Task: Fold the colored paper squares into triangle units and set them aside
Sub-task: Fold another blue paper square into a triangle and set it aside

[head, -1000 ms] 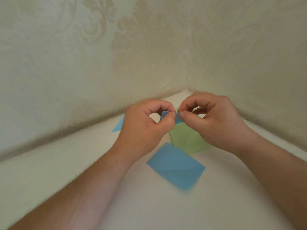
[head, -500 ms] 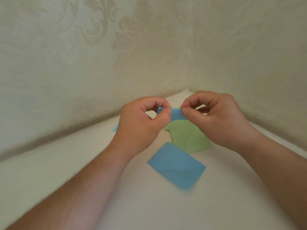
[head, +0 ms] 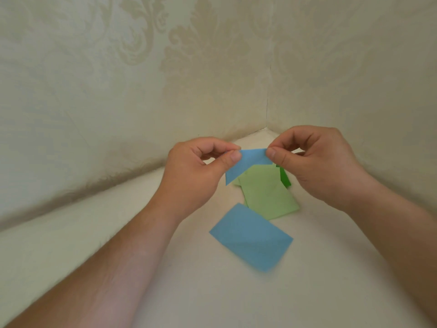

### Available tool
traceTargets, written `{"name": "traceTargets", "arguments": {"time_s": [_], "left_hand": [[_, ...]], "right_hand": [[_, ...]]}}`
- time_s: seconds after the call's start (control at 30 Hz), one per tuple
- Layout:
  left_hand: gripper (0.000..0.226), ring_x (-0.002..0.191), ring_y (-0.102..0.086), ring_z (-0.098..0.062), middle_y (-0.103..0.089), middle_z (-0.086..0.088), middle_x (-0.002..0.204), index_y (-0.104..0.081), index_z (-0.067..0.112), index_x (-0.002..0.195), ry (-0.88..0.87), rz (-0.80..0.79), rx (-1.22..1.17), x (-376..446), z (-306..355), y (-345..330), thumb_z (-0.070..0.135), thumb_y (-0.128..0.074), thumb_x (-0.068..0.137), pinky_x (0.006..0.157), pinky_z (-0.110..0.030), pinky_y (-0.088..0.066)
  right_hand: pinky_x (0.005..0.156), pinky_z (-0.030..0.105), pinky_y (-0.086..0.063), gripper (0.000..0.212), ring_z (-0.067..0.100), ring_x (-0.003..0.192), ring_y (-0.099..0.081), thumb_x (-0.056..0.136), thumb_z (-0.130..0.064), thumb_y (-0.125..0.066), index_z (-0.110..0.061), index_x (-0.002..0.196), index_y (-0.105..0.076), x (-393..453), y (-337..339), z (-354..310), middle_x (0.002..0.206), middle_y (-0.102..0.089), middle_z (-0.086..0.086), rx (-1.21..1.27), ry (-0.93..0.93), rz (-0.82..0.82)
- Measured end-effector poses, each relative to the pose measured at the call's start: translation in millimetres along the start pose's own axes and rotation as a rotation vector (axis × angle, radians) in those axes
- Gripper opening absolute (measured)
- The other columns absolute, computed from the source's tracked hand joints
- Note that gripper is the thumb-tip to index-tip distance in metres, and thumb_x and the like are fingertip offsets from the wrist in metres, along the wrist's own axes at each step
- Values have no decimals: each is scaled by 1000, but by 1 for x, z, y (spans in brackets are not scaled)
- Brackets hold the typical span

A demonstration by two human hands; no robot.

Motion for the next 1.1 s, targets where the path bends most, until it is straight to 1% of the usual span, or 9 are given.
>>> {"name": "traceTargets", "arguments": {"time_s": [0.1, 0.2, 0.3, 0.4, 0.5, 0.7, 0.87, 0.97, 1.1], "left_hand": [[22, 75, -66, -2, -77, 15, 80, -78, 32, 78, 44, -22, 10, 3, -6, 2, 13, -79, 89, 75, -26, -49], [19, 73, -66, -2, -77, 13, 80, -79, 31, 80, 79, -7, -20, 3, -9, 2, 14, -79, 89, 72, -23, -49], [17, 76, -65, -4, -75, 6, 84, -76, 30, 102, 99, -26, -140, 2, -8, -3, 16, -74, 93, 71, -19, -49], [30, 75, -69, -14, -76, -3, 89, -64, 29, 122, 178, -102, -251, -2, -12, -11, 15, -70, 96, 76, -28, -58], [26, 68, -66, -16, -70, 0, 76, -64, 22, 121, 202, -99, -290, -6, -17, -13, 9, -66, 98, 74, -31, -58], [29, 66, -59, -14, -63, -1, 71, -71, 26, 122, 187, -118, -321, 3, -17, -15, 8, -62, 101, 69, -22, -51], [37, 72, -61, -14, -68, 2, 86, -80, 34, 108, 165, -178, -338, 1, -17, -19, 3, -60, 101, 79, -27, -55], [39, 74, -62, -14, -72, 3, 93, -80, 35, 108, 178, -189, -359, 0, -18, -19, 2, -59, 101, 84, -30, -55], [41, 82, -64, -14, -75, 1, 104, -78, 32, 115, 174, -216, -415, 1, -17, -20, -1, -60, 99, 87, -30, -55]], "right_hand": [[58, 15, -45, 17, 0, 59, -58, 89, -14, -78, -20, 73, -74, -1, -5, 1, 73, -71, -10, 8, -27, -28], [60, 27, -45, 17, 10, 63, -56, 88, -14, -77, -18, 72, -74, -1, -10, 7, 71, -69, -2, 71, -109, -53], [65, 31, -45, 19, 12, 64, -57, 89, -12, -74, -16, 71, -72, 0, -12, 13, 67, -67, 2, 189, -203, -36], [69, 34, -48, 20, 14, 63, -60, 92, -12, -71, -15, 72, -68, -4, -15, 17, 67, -63, 2, 319, -291, -28], [67, 34, -46, 21, 15, 61, -58, 93, -15, -69, -18, 73, -66, -9, -20, 25, 68, -61, 3, 383, -382, -52], [70, 36, -51, 28, 22, 68, -60, 99, -29, -62, -15, 75, -67, -5, -24, 19, 78, -64, 7, 544, -458, -154], [86, 44, -56, 16, 30, 85, -70, 83, -28, -70, -13, 87, -66, -12, -34, 12, 99, -72, 14, 620, -457, -337], [84, 43, -58, 17, 32, 91, -73, 88, -28, -68, -14, 96, -65, -12, -37, 15, 105, -73, 13, 610, -457, -368], [95, 53, -55, 22, 33, 92, -71, 99, -24, -61, -17, 119, -68, -10, -36, 14, 114, -72, 11, 638, -441, -361]]}}
Point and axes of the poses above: each hand's wrist, its own x-axis towards the middle knuckle, its own y-axis out of the back of the hand, z = x × y, the point moved 6 cm from there along x, towards the middle knuckle
